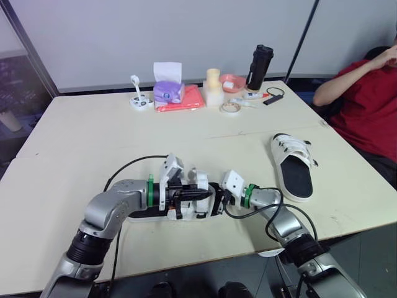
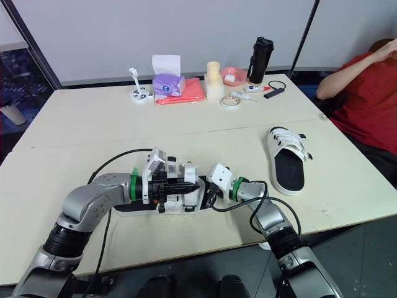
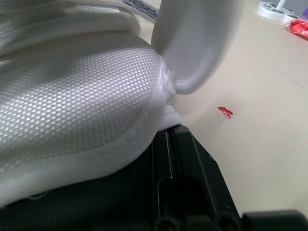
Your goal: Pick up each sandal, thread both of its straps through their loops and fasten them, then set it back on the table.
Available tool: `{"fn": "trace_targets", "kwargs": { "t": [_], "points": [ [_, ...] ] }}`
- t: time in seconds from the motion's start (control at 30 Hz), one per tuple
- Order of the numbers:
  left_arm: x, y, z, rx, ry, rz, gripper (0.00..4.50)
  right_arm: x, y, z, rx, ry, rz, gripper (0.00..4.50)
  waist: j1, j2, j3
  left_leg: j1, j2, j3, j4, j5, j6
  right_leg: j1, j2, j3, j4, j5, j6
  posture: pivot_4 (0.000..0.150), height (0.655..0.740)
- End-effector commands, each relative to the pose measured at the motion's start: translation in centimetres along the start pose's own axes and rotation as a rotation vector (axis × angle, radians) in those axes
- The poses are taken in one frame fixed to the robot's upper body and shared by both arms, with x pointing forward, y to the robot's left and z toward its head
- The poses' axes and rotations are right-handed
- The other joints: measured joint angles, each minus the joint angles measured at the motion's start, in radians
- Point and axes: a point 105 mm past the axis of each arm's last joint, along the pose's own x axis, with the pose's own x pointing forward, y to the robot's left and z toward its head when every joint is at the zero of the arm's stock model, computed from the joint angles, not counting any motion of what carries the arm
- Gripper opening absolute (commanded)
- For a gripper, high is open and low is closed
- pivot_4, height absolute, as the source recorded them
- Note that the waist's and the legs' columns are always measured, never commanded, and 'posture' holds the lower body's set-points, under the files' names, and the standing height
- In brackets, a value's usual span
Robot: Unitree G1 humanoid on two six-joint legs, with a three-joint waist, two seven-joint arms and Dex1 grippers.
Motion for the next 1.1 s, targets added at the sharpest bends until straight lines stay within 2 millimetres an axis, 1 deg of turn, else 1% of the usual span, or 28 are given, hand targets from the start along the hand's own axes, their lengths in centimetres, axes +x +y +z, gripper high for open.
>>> {"fn": "trace_targets", "kwargs": {
  "t": [0.03,0.13,0.23,0.33,0.47,0.6,0.73,0.9,1.1],
  "points": [
    [-0.1,-0.4,0.6,0.008,-0.008,-0.019,0.09,-2.0,3.4,-9.0,0.165,0.342,0.043,0.00,0.000,0.000,0.000,0.000,0.000,0.000,0.000,0.000,0.000,0.000,0.000,0.000,0.000,0.000,0.000,0.150,0.7400],
    [-0.1,-0.6,0.0,0.027,0.038,-0.033,0.09,-2.0,3.4,-9.0,0.166,0.342,0.042,0.00,0.000,0.000,0.000,0.001,0.000,0.000,0.000,0.000,0.000,0.001,0.000,0.000,0.000,0.000,0.000,0.150,0.7400],
    [-0.3,-0.7,-1.0,0.068,0.101,-0.042,0.09,-2.0,3.4,-9.0,0.167,0.341,0.042,0.00,0.000,0.000,0.000,0.001,0.000,0.000,0.000,0.000,0.000,0.001,0.000,0.000,0.000,0.000,0.000,0.150,0.7400],
    [-0.4,-0.8,-1.5,0.088,0.127,-0.054,0.09,-2.0,3.4,-9.1,0.168,0.341,0.041,0.00,0.000,0.000,0.000,0.002,0.000,0.000,0.000,-0.001,-0.002,0.001,-0.001,0.001,0.000,0.000,0.000,0.150,0.7400],
    [-0.6,-0.9,-1.7,0.120,0.145,-0.062,0.09,-2.0,3.5,-9.1,0.169,0.343,0.041,0.00,0.000,0.000,0.000,0.003,0.001,0.000,-0.001,-0.002,-0.003,0.002,-0.003,0.001,-0.001,0.000,0.000,0.150,0.7400],
    [-0.4,-0.8,-1.2,0.142,0.112,-0.064,0.09,-2.0,3.5,-9.2,0.170,0.344,0.041,0.00,0.000,0.000,0.000,0.003,0.001,0.000,-0.001,-0.002,-0.003,0.003,-0.004,0.002,-0.001,0.000,0.000,0.150,0.7400],
    [-0.4,-1.4,-1.0,0.146,0.097,-0.094,0.09,-2.0,3.5,-9.2,0.170,0.344,0.042,0.00,0.000,0.000,0.000,0.003,0.001,0.000,-0.002,-0.002,-0.003,0.003,-0.005,0.002,-0.001,0.000,0.000,0.150,0.7400],
    [-0.5,-1.6,-1.6,0.179,0.141,-0.112,0.09,-2.0,3.5,-9.2,0.167,0.345,0.042,0.00,0.000,0.000,0.000,0.003,0.001,0.000,-0.002,-0.002,-0.003,0.003,-0.005,0.002,-0.001,0.000,0.000,0.150,0.7400],
    [-0.8,-1.0,-3.1,0.253,0.235,-0.104,0.09,-2.0,3.4,-9.2,0.165,0.345,0.041,0.00,0.000,0.000,0.000,0.003,0.001,0.000,-0.002,-0.002,-0.003,0.003,-0.005,0.002,-0.002,0.000,-0.001,0.150,0.7400]
  ]
}}
